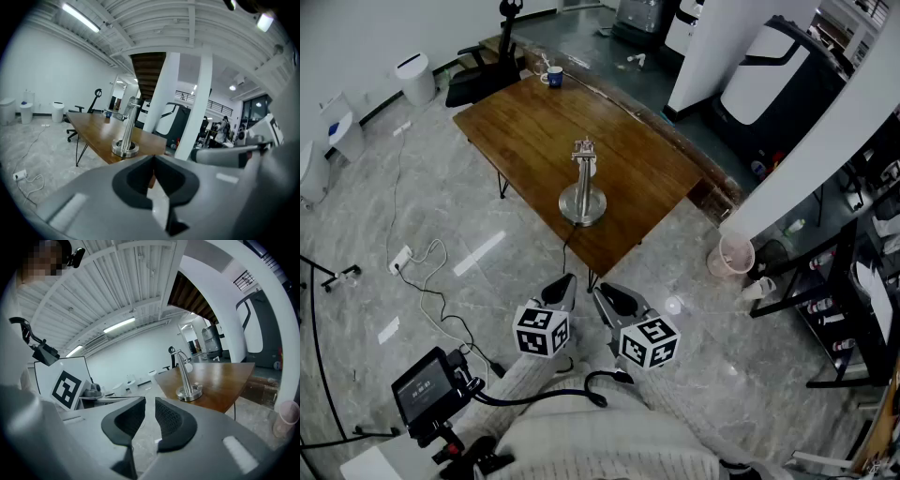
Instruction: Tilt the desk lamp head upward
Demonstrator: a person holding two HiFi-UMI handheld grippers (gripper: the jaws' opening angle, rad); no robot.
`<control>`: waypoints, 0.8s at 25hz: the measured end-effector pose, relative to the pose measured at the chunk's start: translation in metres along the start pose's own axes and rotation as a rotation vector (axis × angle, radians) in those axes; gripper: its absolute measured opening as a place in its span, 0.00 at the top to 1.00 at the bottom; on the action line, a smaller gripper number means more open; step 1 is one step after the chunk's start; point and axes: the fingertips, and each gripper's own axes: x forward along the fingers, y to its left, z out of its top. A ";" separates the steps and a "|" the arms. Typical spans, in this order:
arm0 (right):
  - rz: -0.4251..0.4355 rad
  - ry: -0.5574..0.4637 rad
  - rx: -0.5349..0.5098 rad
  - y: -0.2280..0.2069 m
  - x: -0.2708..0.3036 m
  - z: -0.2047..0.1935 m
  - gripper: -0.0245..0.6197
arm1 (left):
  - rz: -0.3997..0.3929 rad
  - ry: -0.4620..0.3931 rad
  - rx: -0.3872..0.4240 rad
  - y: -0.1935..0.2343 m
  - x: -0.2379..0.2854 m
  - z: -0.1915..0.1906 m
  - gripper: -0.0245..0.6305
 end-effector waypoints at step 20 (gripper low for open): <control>-0.013 -0.131 0.075 -0.170 0.151 0.183 0.72 | -0.227 0.091 0.170 0.095 0.198 0.085 0.74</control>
